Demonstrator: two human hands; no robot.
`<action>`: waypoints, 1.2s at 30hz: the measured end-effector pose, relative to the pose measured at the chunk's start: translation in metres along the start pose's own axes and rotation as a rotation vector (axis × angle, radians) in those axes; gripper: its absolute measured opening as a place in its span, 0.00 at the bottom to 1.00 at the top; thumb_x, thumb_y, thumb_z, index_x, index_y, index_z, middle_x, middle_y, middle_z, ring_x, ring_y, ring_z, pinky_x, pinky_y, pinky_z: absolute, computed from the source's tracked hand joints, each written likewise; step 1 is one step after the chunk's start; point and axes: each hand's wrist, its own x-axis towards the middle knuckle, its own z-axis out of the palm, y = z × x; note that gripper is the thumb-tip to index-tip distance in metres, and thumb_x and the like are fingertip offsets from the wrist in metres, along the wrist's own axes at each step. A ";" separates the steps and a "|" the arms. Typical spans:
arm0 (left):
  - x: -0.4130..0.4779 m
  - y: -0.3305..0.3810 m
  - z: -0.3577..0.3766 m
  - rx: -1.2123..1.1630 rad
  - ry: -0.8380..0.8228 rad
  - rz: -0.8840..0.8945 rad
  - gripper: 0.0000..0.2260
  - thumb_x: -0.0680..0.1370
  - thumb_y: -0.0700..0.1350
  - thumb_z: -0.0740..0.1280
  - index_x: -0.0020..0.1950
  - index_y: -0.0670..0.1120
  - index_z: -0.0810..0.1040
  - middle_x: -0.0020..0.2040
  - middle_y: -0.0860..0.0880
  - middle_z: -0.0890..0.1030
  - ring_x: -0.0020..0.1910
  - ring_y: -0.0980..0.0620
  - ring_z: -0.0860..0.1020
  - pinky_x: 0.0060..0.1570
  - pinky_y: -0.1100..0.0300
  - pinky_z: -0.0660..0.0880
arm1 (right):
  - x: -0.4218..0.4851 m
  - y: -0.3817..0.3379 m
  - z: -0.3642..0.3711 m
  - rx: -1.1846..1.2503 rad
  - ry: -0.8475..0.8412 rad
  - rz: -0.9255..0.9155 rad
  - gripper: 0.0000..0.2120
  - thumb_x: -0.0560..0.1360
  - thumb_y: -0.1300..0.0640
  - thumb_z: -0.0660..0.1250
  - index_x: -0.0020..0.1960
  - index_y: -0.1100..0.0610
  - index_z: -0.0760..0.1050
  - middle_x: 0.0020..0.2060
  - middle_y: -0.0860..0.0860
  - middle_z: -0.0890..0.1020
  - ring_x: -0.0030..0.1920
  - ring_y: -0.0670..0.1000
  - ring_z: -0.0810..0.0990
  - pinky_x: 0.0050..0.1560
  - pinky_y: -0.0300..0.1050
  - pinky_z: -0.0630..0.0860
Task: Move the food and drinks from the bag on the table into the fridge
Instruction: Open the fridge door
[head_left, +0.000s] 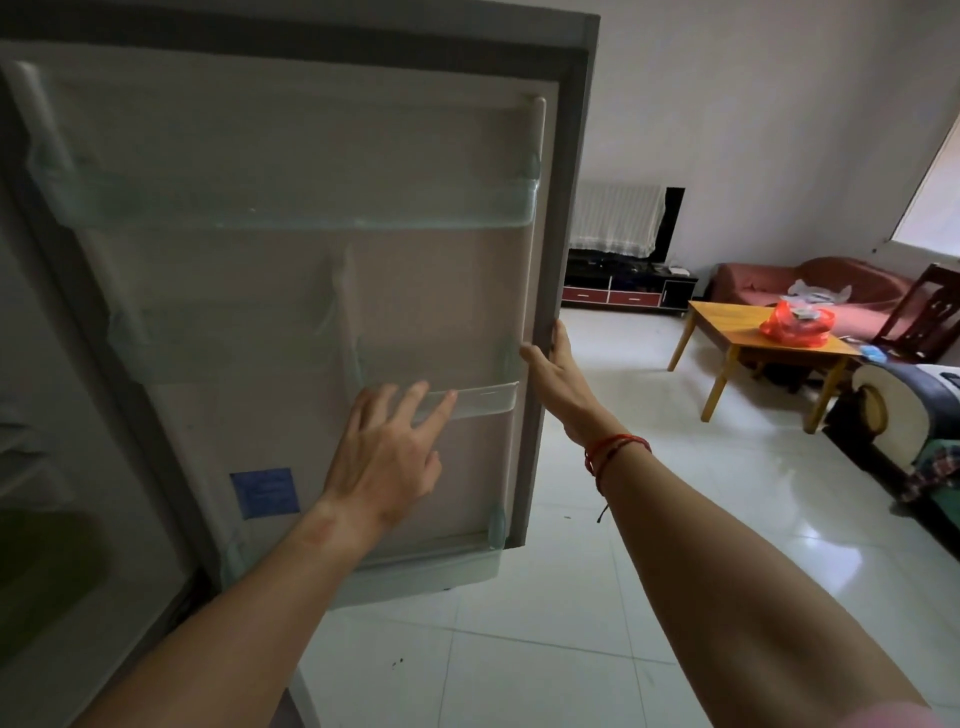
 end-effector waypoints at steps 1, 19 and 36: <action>0.001 0.000 0.001 -0.004 0.003 -0.006 0.32 0.68 0.47 0.73 0.72 0.49 0.72 0.67 0.42 0.75 0.61 0.35 0.74 0.63 0.40 0.71 | 0.004 0.000 0.000 0.009 -0.005 0.003 0.36 0.84 0.47 0.57 0.83 0.52 0.40 0.82 0.52 0.49 0.81 0.57 0.53 0.79 0.59 0.58; -0.012 -0.016 -0.018 -0.179 -0.022 -0.128 0.29 0.71 0.51 0.67 0.71 0.45 0.73 0.69 0.38 0.73 0.66 0.36 0.72 0.64 0.43 0.72 | -0.019 -0.009 0.003 -0.149 0.025 -0.040 0.37 0.84 0.45 0.59 0.82 0.56 0.42 0.82 0.54 0.50 0.81 0.57 0.53 0.77 0.52 0.56; -0.141 -0.071 -0.148 -0.061 0.083 -0.306 0.35 0.71 0.65 0.59 0.71 0.46 0.71 0.66 0.42 0.74 0.64 0.40 0.72 0.60 0.46 0.72 | -0.154 -0.088 0.073 -0.527 -0.097 -0.375 0.39 0.76 0.31 0.58 0.81 0.42 0.48 0.79 0.55 0.57 0.74 0.63 0.65 0.68 0.68 0.71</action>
